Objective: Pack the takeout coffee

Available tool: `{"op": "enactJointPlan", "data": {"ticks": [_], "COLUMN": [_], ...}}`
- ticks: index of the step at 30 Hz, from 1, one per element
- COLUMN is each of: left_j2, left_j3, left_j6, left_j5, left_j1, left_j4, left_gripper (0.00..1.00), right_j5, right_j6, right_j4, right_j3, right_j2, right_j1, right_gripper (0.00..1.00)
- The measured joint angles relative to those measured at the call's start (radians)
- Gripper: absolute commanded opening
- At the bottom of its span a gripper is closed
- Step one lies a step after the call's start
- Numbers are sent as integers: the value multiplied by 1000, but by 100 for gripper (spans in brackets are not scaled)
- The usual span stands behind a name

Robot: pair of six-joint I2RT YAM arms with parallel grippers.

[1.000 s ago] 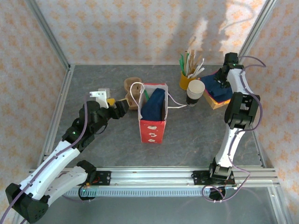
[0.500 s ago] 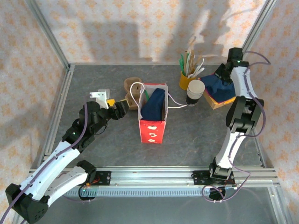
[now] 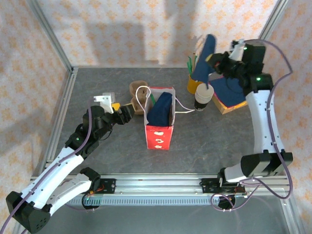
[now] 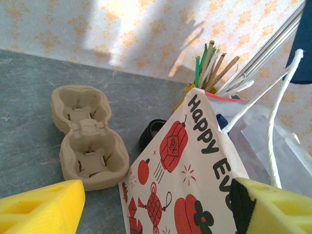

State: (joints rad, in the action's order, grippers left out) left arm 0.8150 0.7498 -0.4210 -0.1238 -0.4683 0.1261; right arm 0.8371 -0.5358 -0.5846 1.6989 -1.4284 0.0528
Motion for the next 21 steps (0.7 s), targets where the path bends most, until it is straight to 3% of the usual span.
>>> {"op": "enactJointPlan", "data": {"ticks": [4,10,21], "left_j2": [19,29,29], "left_j3": [0,0,0], "left_j6": [-1,-8,-8], "left_j5": [-8,-27,-27], "left_j1": [0,0,0], "left_j4": [-17,-30,-34], "left_gripper": [80,80,80], "right_j5": [65,50,-123], "right_j6": [-102,-206,-234], "right_j4": [73,140,110], "right_j3": [-102,-182,-265], "right_j2": [22,62,100], "right_j1": [169,345,561], "right_gripper": [1,0,0]}}
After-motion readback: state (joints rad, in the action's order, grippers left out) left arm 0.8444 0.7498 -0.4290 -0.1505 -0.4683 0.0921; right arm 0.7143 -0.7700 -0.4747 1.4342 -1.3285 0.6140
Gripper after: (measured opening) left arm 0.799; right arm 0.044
